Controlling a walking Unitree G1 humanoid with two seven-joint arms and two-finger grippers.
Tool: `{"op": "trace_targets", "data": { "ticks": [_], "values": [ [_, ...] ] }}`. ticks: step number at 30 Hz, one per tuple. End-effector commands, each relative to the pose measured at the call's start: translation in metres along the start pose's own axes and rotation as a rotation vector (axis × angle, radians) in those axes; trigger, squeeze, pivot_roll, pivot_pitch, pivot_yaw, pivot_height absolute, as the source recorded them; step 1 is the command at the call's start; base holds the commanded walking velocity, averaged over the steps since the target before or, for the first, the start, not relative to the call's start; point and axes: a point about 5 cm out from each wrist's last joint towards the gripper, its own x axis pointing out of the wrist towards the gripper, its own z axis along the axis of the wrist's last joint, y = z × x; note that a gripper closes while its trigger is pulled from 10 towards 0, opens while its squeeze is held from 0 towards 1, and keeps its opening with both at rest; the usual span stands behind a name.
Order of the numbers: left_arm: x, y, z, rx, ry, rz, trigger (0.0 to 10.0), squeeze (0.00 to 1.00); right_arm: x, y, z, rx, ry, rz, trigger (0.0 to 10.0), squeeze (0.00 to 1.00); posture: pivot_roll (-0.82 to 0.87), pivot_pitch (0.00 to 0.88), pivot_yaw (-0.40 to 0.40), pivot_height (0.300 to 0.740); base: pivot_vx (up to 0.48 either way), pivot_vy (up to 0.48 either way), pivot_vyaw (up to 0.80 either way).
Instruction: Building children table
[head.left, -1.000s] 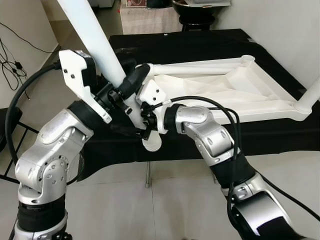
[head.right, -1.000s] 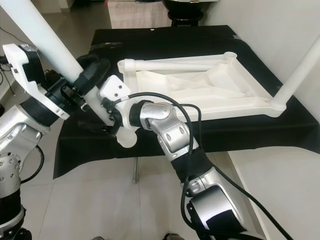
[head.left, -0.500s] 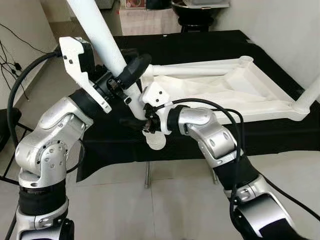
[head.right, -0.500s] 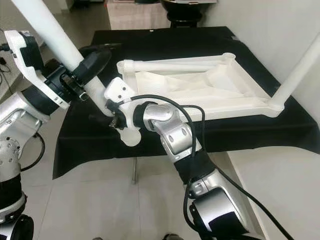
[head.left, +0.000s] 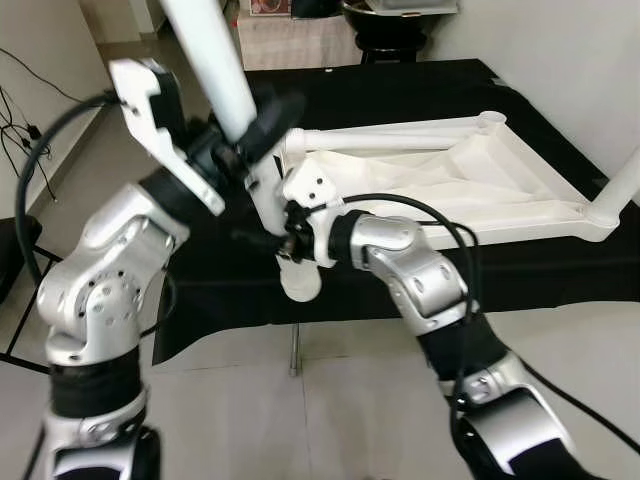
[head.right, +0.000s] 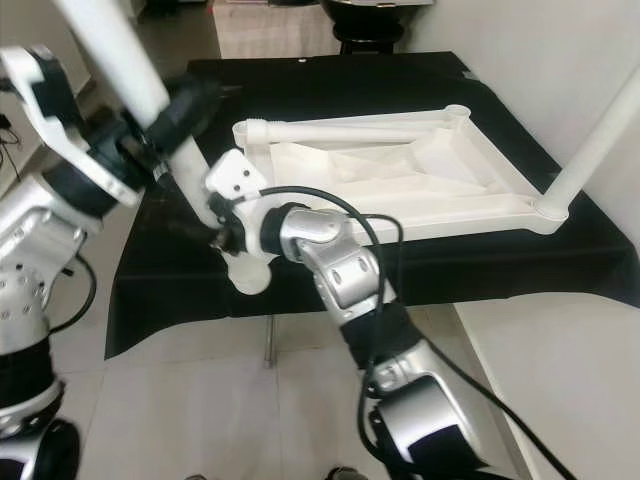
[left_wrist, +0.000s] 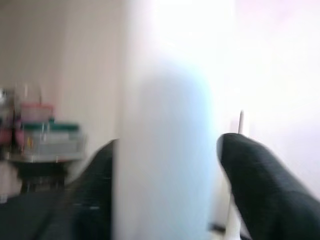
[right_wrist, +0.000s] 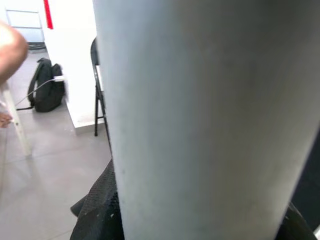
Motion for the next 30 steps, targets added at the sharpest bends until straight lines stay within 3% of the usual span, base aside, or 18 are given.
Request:
{"op": "trace_targets", "data": {
  "ticks": [1,2,8,10,13,16,19,22,24,25,27,28,30],
  "values": [
    [0.006,-0.009,0.002,-0.020,-0.029,-0.045,10.0,1.00,0.013,0.015,0.000,-0.035,0.020,0.069,0.0,0.00,-0.03,0.090,0.012,0.740,0.000,0.000,0.00],
    [0.002,-0.003,0.004,-0.011,-0.045,0.023,10.0,1.00,0.013,0.006,0.005,-0.018,-0.009,0.001,0.0,0.00,-0.03,0.095,0.012,0.740,0.000,0.000,0.00],
    [-0.015,0.010,0.006,0.014,-0.059,0.165,10.0,1.00,0.009,-0.016,0.013,0.015,-0.056,-0.165,0.0,0.00,-0.02,0.106,0.011,0.740,0.000,0.000,0.00],
    [-0.015,0.010,0.006,0.014,-0.059,0.165,10.0,1.00,0.009,-0.016,0.013,0.015,-0.056,-0.165,0.0,0.00,-0.02,0.106,0.011,0.740,0.000,0.000,0.00],
    [-0.032,0.013,0.006,0.052,-0.051,0.252,10.0,1.00,0.004,-0.035,0.019,0.046,-0.095,-0.307,0.0,0.00,-0.01,0.121,0.009,0.740,0.000,0.000,0.00],
    [-0.038,0.011,0.005,0.060,-0.041,0.279,10.0,1.00,0.002,-0.043,0.023,0.061,-0.117,-0.360,0.0,0.00,-0.01,0.131,0.012,0.740,0.000,0.000,0.00],
    [-0.047,0.005,0.002,0.080,0.001,0.302,10.0,1.00,0.001,-0.049,0.027,0.080,-0.139,-0.384,0.0,0.00,-0.01,0.138,0.013,0.740,0.000,0.000,0.00],
    [-0.059,-0.001,-0.014,0.073,0.087,0.332,10.0,1.00,0.001,-0.051,0.030,0.084,-0.151,-0.389,0.0,0.00,0.00,0.155,0.015,0.740,0.000,0.000,0.00],
    [-0.071,-0.010,-0.036,0.058,0.186,0.373,10.0,1.00,0.002,-0.052,0.031,0.088,-0.159,-0.386,0.0,0.00,0.01,0.169,0.015,0.740,0.000,0.000,0.00],
    [-0.079,-0.014,-0.047,0.059,0.240,0.403,10.0,1.00,0.003,-0.053,0.032,0.090,-0.164,-0.378,4.6,0.00,0.01,0.177,0.017,0.740,0.000,0.000,0.00],
    [-0.079,-0.014,-0.047,0.059,0.240,0.403,10.0,1.00,0.003,-0.053,0.032,0.090,-0.164,-0.378,4.6,0.00,0.01,0.177,0.017,0.740,0.000,0.000,0.00],
    [-0.097,-0.024,-0.063,0.072,0.345,0.440,10.0,0.46,0.005,-0.051,0.034,0.102,-0.190,-0.327,10.0,0.00,0.02,0.202,0.018,0.740,0.000,0.000,0.00],
    [-0.097,-0.024,-0.063,0.072,0.345,0.440,10.0,0.46,0.005,-0.051,0.034,0.102,-0.190,-0.327,10.0,0.00,0.02,0.202,0.018,0.740,0.000,0.000,0.00]
  ]
}}
